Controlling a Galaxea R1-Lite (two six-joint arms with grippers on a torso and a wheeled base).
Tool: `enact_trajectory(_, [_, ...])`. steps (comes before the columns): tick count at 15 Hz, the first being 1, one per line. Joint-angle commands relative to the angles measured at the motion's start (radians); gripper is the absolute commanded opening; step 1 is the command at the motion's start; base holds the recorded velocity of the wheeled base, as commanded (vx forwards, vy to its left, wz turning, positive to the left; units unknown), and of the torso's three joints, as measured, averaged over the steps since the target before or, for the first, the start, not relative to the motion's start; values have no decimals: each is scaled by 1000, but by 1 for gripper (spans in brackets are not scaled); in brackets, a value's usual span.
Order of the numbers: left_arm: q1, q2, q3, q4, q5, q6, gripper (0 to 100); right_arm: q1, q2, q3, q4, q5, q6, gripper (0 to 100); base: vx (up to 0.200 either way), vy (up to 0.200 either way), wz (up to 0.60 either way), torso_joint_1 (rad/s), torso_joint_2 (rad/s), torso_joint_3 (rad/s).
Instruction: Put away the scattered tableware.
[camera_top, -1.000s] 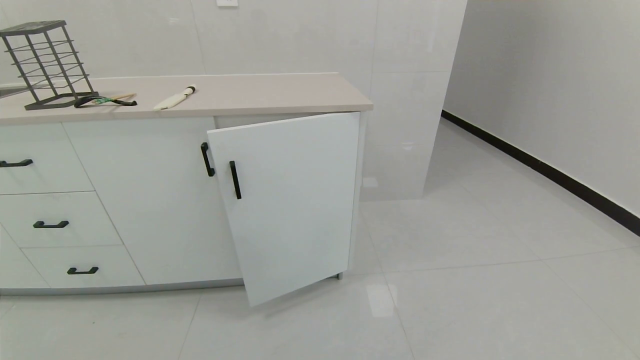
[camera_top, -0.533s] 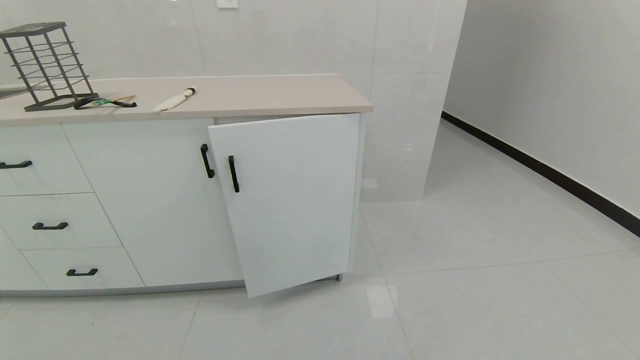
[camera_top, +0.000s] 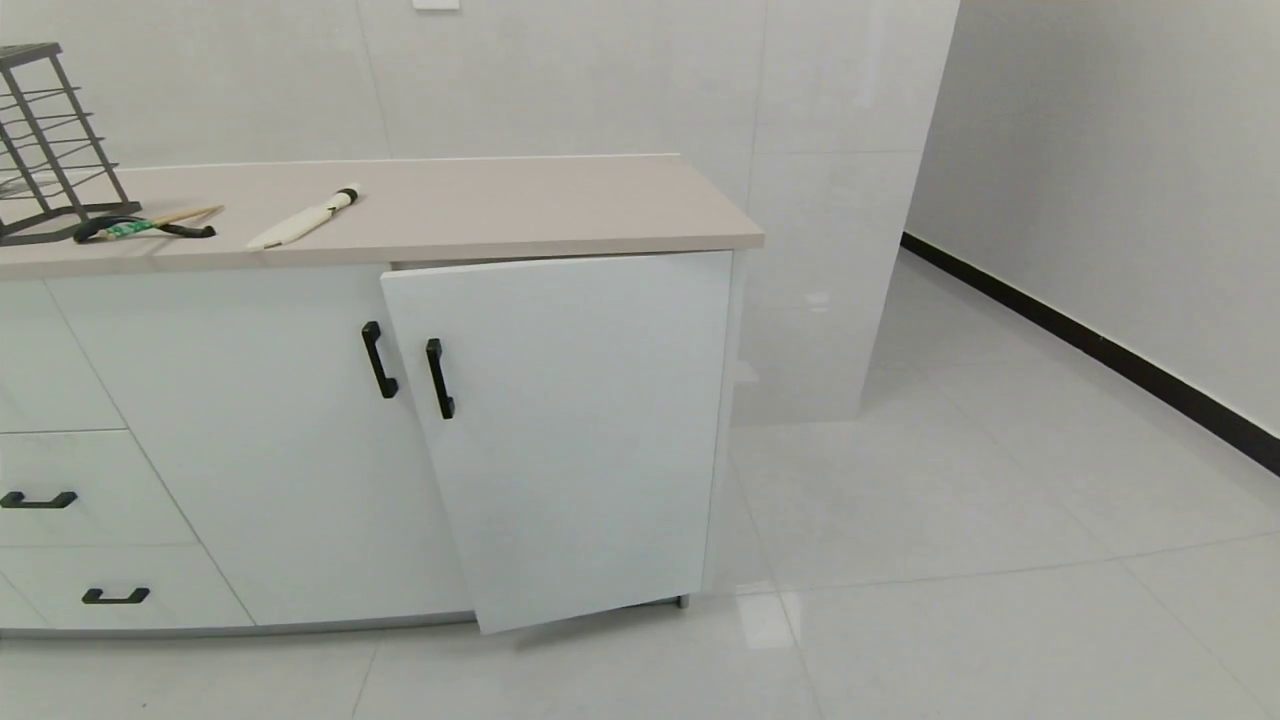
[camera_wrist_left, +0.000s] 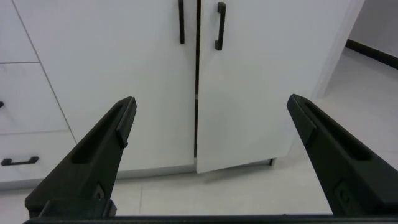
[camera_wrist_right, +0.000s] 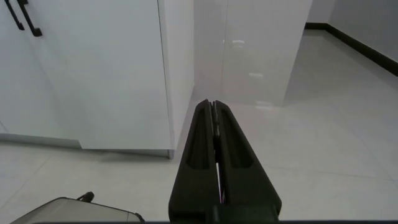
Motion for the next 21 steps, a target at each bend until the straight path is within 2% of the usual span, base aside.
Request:
enact_trajectory(1, [0,2,0,-1,13,0,100,0,0,0,-2,1,1,0,0,200,0,7,7,2])
enact_trajectory(3, [0,2,0,0,62,2,100,0,0,0,-2,-1,3,0,0,200,0,5,0,2])
enact_trajectory(11, [0,2,0,-1,64,2,100,-1,0,0,0,-4,-3,0,0,200,0,2,2,1])
enact_trajectory(12, [0,2,0,-1,64,0,100,-1,0,0,1,-12,-10,0,0,200,600,2,2,-2])
enact_trajectory(14, [0,2,0,-1,64,-7,100,-1,0,-2,1,-29,-16,0,0,0,600,5,5,2])
enact_trajectory(17, [0,2,0,-1,64,-7,100,0,0,-2,1,-29,-13,0,0,0,0,0,0,0])
enact_trajectory(21, [0,2,0,-1,64,-3,100,-1,0,-2,1,-32,-22,0,0,200,0,5,4,4])
